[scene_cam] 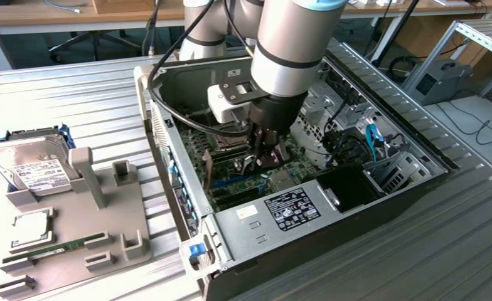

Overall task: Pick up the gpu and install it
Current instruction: 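Insert the gpu into the slot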

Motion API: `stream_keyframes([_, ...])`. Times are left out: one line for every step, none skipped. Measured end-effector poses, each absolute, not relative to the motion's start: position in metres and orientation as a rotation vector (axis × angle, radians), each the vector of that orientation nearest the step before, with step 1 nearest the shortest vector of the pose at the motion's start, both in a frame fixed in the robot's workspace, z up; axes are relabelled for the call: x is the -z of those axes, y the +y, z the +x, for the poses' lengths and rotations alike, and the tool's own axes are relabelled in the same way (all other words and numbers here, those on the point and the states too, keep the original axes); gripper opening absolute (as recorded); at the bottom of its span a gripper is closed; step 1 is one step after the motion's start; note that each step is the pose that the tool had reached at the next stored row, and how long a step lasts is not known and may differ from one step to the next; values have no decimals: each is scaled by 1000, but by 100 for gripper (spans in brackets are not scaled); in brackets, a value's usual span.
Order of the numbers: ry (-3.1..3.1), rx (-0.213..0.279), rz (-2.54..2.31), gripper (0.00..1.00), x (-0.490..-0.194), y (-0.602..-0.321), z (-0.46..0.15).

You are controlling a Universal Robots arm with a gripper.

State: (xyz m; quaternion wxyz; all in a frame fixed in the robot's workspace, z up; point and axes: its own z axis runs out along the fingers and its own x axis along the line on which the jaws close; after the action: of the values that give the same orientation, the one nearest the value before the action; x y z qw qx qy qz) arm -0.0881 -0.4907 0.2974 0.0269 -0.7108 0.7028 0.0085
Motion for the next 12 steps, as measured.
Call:
stream_keyframes([2171, -26, -2196, 26, -296, -491, -89])
stream_keyframes([2171, -26, -2196, 26, -295, -491, -89])
stream_keyframes([2171, -26, -2196, 26, -295, -491, -91])
stream_keyframes([2171, -27, -2195, 26, -295, -491, -92])
stream_keyframes([2169, -30, -2194, 26, -294, -488, -95])
stream_keyframes([2169, -30, -2194, 26, -293, -481, -95])
stream_keyframes([2169, -30, -2194, 26, -292, -472, -97])
stream_keyframes([2169, -30, -2194, 26, -292, -470, -97])
stream_keyframes([2169, -30, -2194, 26, -292, -468, -98])
stream_keyframes([2169, -30, -2194, 26, -292, -466, -99])
stream_keyframes([2169, -30, -2194, 26, -291, -465, -100])
stream_keyframes([2169, -30, -2193, 26, -290, -464, -102])
